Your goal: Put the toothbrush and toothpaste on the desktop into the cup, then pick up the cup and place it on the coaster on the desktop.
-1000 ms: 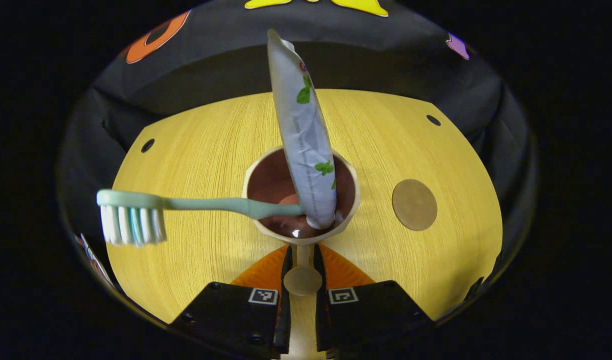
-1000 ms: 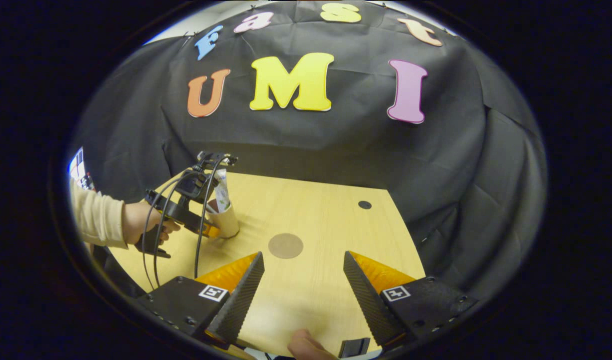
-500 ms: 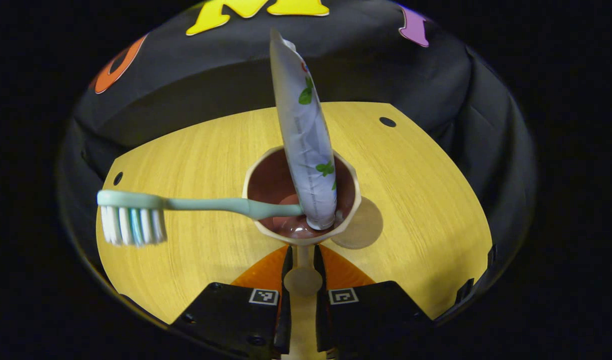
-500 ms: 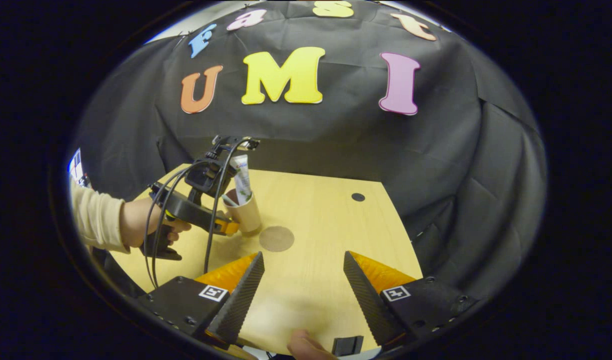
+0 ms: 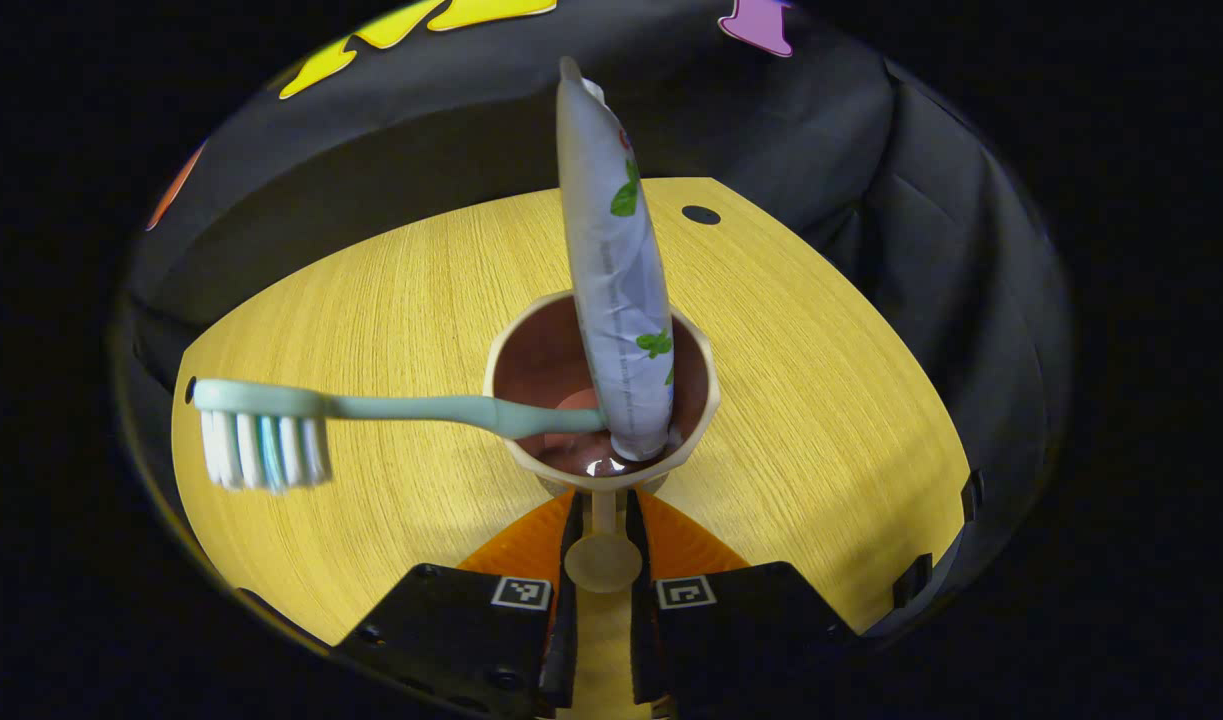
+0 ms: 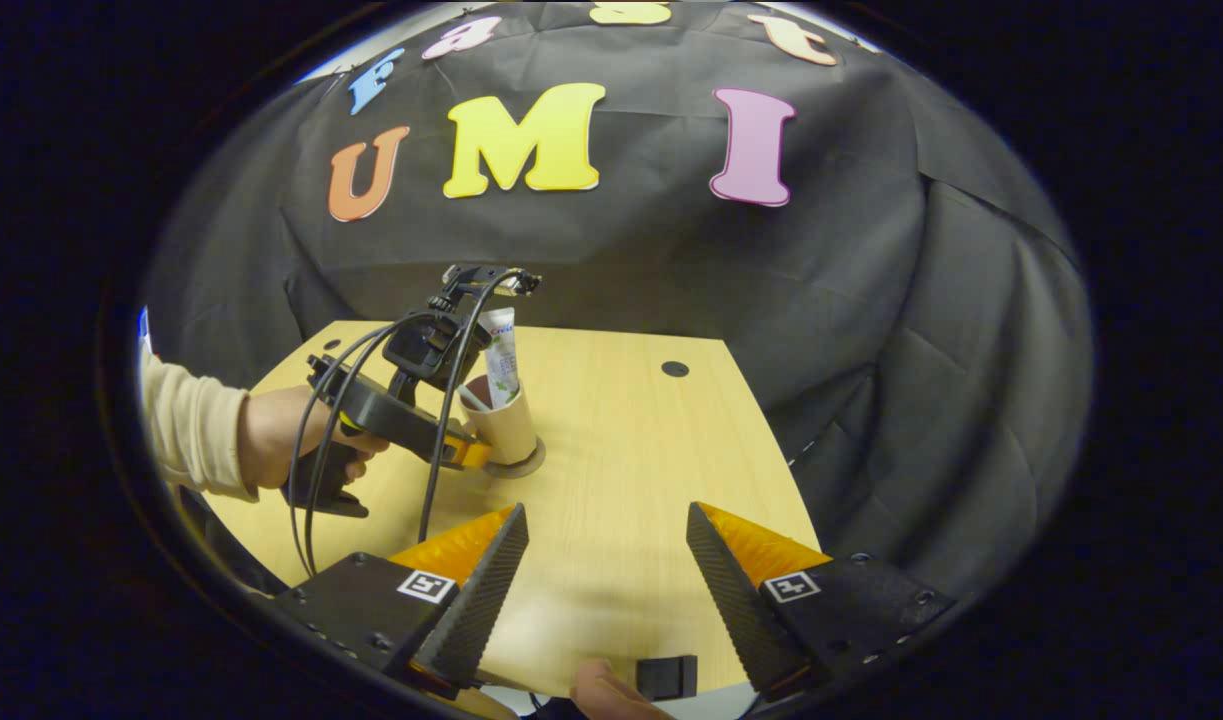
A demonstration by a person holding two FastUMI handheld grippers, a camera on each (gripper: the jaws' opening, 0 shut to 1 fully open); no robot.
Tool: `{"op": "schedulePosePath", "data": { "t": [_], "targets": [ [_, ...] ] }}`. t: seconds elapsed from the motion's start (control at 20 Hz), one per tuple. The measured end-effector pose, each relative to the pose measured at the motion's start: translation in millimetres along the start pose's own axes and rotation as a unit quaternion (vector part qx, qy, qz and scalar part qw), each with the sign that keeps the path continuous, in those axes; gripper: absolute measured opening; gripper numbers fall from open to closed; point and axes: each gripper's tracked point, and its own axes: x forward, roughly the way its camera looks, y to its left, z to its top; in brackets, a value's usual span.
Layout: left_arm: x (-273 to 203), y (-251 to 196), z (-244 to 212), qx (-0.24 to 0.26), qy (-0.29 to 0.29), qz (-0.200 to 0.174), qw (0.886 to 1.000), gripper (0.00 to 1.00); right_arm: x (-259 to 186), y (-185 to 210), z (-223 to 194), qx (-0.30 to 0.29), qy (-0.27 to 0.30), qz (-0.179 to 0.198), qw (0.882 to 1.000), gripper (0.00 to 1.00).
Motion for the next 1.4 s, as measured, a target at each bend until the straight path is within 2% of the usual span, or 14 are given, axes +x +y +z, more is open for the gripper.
{"op": "schedulePosePath", "data": {
  "t": [0.05,0.2,0.25,0.35,0.4,0.6,0.7,0.75,0.8,0.85,0.9,1.05,1.25,1.4],
  "targets": [
    [-8,0,-4,-0.004,0.001,-0.002,1.000,0.26,0,0,1,0.001,0.000,0.000,1.000,0.96],
    [-42,-1,-1,-0.001,-0.042,-0.016,0.999,0.35,-1,2,-1,0.001,0.001,0.006,1.000,0.96],
    [-57,-3,3,0.003,-0.060,-0.021,0.998,0.59,-1,4,-2,0.001,0.003,0.010,1.000,0.96],
    [-89,0,7,0.017,-0.088,-0.015,0.996,0.83,-3,14,-4,0.001,0.005,0.020,1.000,0.96],
    [-107,2,9,0.023,-0.103,-0.009,0.994,0.98,-3,21,-2,0.000,0.005,0.026,1.000,0.96],
    [-190,11,16,0.033,-0.173,0.009,0.984,0.95,3,49,7,-0.005,0.004,0.050,0.999,0.96],
    [-235,20,16,0.041,-0.199,0.023,0.979,1.00,2,72,13,-0.005,0.004,0.077,0.997,0.98],
    [-216,20,6,0.044,-0.209,0.032,0.976,0.97,1,84,16,-0.004,0.003,0.091,0.996,0.96],
    [-239,22,18,0.044,-0.222,0.040,0.973,1.00,1,93,21,-0.005,0.001,0.099,0.995,0.97],
    [-268,31,12,0.041,-0.236,0.050,0.970,0.97,2,102,26,-0.007,-0.002,0.107,0.994,0.94],
    [-285,41,14,0.036,-0.248,0.061,0.966,1.00,0,113,33,-0.009,-0.006,0.117,0.993,0.94],
    [-331,80,-4,0.017,-0.273,0.100,0.957,0.98,-2,140,56,-0.017,-0.030,0.134,0.990,0.94],
    [-361,120,-28,-0.031,-0.294,0.133,0.946,0.98,-5,167,86,-0.044,-0.075,0.131,0.988,0.94],
    [-361,141,-53,-0.073,-0.284,0.133,0.947,0.98,-12,193,95,-0.036,-0.088,0.151,0.984,0.94]
  ]
}}
